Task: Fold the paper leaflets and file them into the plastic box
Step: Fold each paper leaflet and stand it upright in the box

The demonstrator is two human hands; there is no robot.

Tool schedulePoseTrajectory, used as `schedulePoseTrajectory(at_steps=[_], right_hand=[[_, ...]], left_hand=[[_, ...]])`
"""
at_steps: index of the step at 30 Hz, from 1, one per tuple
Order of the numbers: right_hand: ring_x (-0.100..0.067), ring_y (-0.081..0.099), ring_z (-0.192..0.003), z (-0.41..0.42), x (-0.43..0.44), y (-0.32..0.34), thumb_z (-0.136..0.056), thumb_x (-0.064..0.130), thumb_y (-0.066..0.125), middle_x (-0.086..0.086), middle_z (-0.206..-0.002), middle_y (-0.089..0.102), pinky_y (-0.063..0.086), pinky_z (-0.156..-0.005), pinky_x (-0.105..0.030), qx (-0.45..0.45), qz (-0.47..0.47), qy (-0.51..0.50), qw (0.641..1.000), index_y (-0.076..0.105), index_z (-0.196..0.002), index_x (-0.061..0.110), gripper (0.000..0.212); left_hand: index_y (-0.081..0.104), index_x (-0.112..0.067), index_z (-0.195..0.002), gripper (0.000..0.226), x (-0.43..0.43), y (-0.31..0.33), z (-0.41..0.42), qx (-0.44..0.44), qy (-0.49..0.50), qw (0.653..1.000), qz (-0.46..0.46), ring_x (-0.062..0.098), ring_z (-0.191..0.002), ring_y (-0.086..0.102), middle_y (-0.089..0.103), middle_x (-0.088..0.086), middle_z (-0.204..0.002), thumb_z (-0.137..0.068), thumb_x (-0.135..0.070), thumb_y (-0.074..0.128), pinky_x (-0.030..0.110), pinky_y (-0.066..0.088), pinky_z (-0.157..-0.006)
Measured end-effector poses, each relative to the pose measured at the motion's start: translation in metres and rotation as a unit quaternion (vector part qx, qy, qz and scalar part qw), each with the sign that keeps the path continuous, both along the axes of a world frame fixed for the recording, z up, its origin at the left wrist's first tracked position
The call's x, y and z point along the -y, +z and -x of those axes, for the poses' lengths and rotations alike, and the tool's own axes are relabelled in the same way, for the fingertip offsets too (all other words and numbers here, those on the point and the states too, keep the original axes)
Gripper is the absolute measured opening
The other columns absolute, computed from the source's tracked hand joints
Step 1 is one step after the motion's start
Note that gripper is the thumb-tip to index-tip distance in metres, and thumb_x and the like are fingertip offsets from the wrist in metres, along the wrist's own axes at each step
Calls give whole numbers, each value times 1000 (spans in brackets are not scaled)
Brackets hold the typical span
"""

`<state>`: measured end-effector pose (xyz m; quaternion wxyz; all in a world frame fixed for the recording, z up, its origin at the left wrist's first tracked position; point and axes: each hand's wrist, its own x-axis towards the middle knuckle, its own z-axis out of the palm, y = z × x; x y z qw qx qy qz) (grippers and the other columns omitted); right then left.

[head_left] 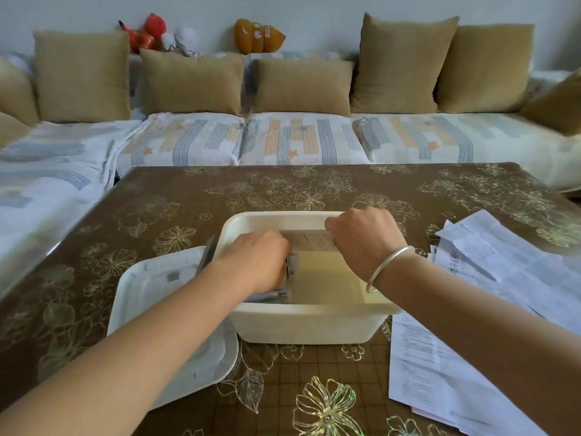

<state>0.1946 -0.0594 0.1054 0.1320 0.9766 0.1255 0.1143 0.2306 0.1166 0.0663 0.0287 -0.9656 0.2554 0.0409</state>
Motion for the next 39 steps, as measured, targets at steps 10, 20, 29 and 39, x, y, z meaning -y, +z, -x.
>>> schedulePoseTrajectory(at_steps=[10,20,29,39], right_hand=[[-34,61,-94,-24,-17,-18,-92,4,36,-13,-105,63,34,-61,-33,-70,-41,30,996,45,-120,10,30],[-31,61,-101,-45,-28,-40,-98,14,43,-9,-111,63,38,-68,-30,-113,-26,44,992,60,-120,21,29],[-22,66,-93,-30,-38,-10,-96,31,53,2,-97,68,34,-60,-28,22,99,76,992,63,-102,21,15],[-16,66,-81,9,20,2,-88,29,59,10,-86,70,55,-72,-32,20,-297,-14,955,68,-89,30,9]], left_hand=[[64,-27,-101,47,4,13,5,-20,-11,998,-65,22,-100,54,54,-3,-110,-70,-60,75,34,39,-75],[53,-20,-100,16,3,20,7,58,-54,992,-102,26,-98,57,47,1,-96,-89,-25,63,34,33,-68],[63,-29,-115,28,-11,29,12,87,-23,995,30,19,-107,58,62,-8,-110,-90,-39,59,31,44,-80],[73,-34,-96,15,-2,34,56,49,25,966,253,3,-84,65,72,-18,-90,-92,-30,59,26,53,-72]])
